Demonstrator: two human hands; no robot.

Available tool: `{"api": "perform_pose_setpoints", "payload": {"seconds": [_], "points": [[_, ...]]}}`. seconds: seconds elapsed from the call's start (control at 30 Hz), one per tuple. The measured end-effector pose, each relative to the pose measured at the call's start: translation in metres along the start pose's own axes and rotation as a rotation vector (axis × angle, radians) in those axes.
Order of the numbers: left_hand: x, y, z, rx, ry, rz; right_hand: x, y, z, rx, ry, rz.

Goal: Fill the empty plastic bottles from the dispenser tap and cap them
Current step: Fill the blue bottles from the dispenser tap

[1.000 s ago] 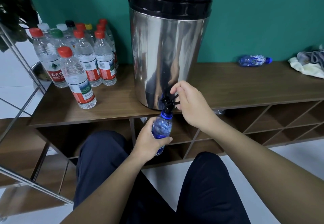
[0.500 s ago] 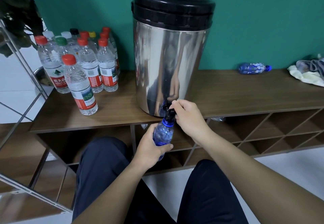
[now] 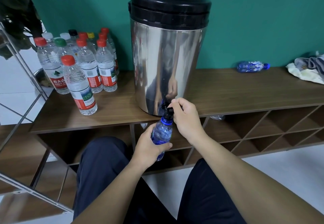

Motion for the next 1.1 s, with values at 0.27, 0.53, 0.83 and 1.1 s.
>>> {"api": "perform_pose_setpoints", "payload": {"seconds": [0.27, 0.53, 0.83, 1.1], "points": [[0.0003, -0.0025, -0.0014, -0.011, -0.001, 0.010, 0.0013, -0.0022, -0.0015, 0.010, -0.012, 0.051], [-0.0005, -0.0022, -0.0013, 0.000, -0.014, 0.002, 0.0016, -0.0015, -0.0032, 0.010, -0.025, 0.066], [-0.0007, -0.0059, -0.0029, 0.006, -0.018, -0.031, 0.0021, -0.0010, -0.0042, 0.001, -0.043, 0.073], [-0.0011, -0.0038, -0.0022, 0.015, -0.022, -0.032, 0.0015, -0.0028, -0.0031, 0.006, -0.037, 0.081]]}}
Point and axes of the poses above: each hand's wrist, its own z-axis towards the middle knuckle, its own x-axis out of the palm, y = z × x, the point moved 6 cm from there along z, towards the middle knuckle, and after that the axes turned 11 degrees about z, right-handed, at the moved point
